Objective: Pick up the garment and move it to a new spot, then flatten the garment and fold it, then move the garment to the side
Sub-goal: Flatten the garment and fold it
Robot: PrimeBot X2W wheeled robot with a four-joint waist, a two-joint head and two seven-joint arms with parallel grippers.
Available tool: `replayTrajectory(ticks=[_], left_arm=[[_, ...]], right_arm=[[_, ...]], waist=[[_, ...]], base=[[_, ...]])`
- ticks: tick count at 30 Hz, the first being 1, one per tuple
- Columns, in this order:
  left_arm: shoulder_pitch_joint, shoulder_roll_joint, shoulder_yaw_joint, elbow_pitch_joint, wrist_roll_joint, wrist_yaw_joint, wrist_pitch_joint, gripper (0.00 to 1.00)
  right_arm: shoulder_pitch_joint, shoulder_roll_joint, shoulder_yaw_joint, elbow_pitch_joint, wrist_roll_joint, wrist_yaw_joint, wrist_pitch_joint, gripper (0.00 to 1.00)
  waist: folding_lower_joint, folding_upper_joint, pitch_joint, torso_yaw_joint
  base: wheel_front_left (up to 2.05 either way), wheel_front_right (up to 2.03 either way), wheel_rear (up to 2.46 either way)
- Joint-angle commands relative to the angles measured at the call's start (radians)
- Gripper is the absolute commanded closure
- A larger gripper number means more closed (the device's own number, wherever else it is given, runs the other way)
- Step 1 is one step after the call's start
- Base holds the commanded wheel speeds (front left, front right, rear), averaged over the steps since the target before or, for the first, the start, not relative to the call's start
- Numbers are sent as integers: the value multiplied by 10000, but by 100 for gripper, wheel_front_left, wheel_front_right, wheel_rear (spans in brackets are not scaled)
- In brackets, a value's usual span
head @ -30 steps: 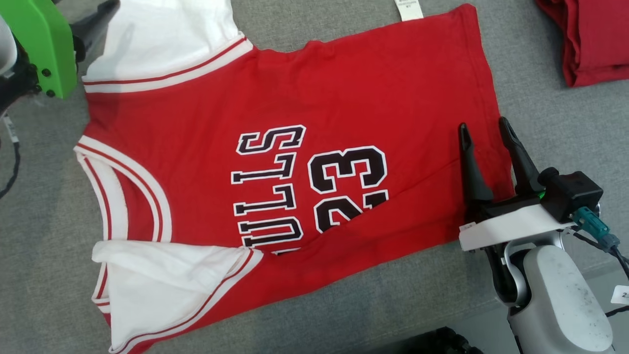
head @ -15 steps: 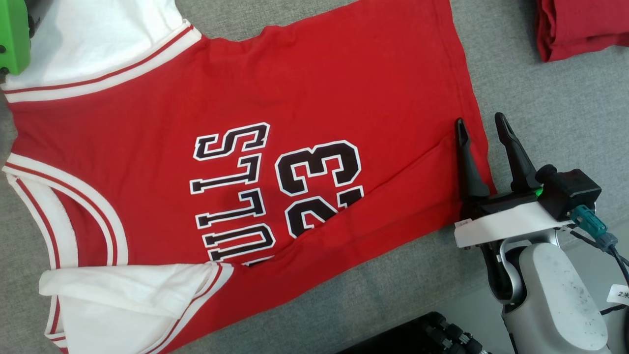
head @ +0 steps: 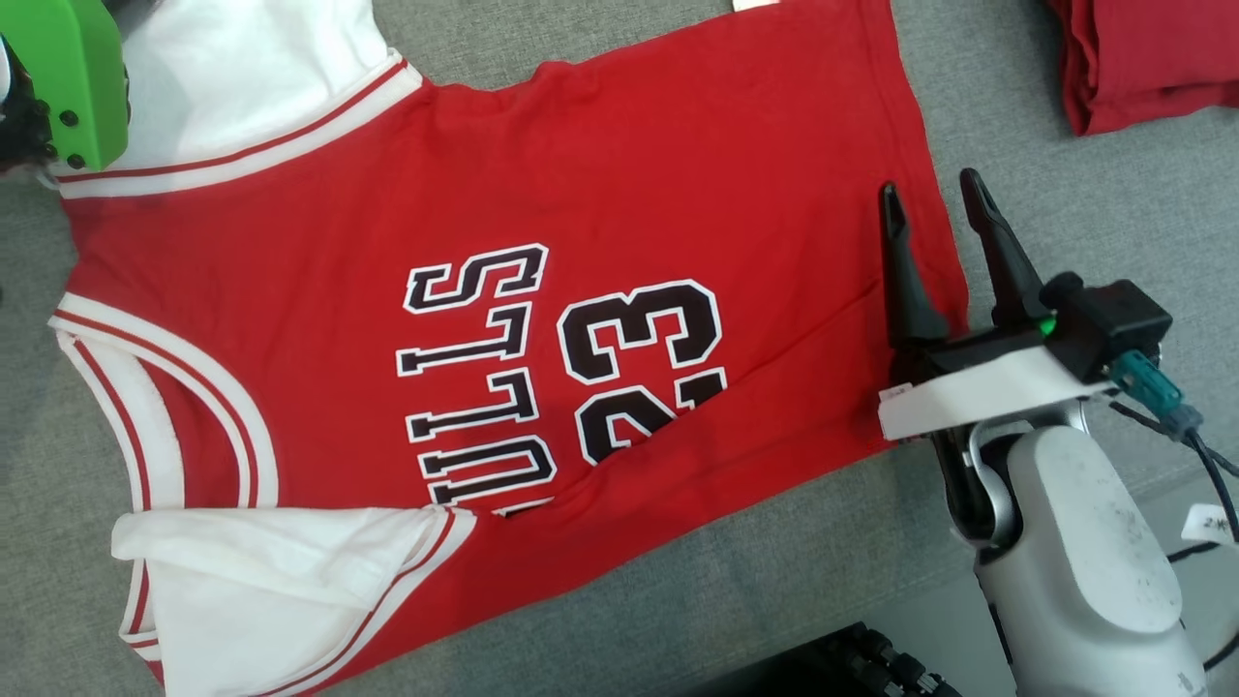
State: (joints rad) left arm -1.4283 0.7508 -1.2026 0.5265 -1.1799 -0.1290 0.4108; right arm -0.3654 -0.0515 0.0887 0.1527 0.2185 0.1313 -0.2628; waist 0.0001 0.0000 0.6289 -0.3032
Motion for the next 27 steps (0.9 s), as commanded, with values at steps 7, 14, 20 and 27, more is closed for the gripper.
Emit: replayTrajectory(ticks=[7,14,20,27], left_arm=[[-291,61,-206,-360,-495,-35,-636,100],[-478,7,-420,-553,-615,-35,-931,100],[-551,10,-608,-584,-724,-35,-1040,100],[-526,-63,-717,-518,-779,-35,-940,100]], right_arm=[[-2490,-134,146,2184,278,-12,1359,0],[-4549,-109,-489,3593,-355,-12,3583,0],[-6033,-12,-1298,4453,-1632,-12,5723,0],[-6571,1,-1044,4759,-1601,-12,7649,0]], waist=[[-1,0,-326,263],[-1,0,-342,465],[-1,0,-421,602],[-1,0,-494,663]], base=[[0,0,0],[0,0,0],[0,0,0],[0,0,0]])
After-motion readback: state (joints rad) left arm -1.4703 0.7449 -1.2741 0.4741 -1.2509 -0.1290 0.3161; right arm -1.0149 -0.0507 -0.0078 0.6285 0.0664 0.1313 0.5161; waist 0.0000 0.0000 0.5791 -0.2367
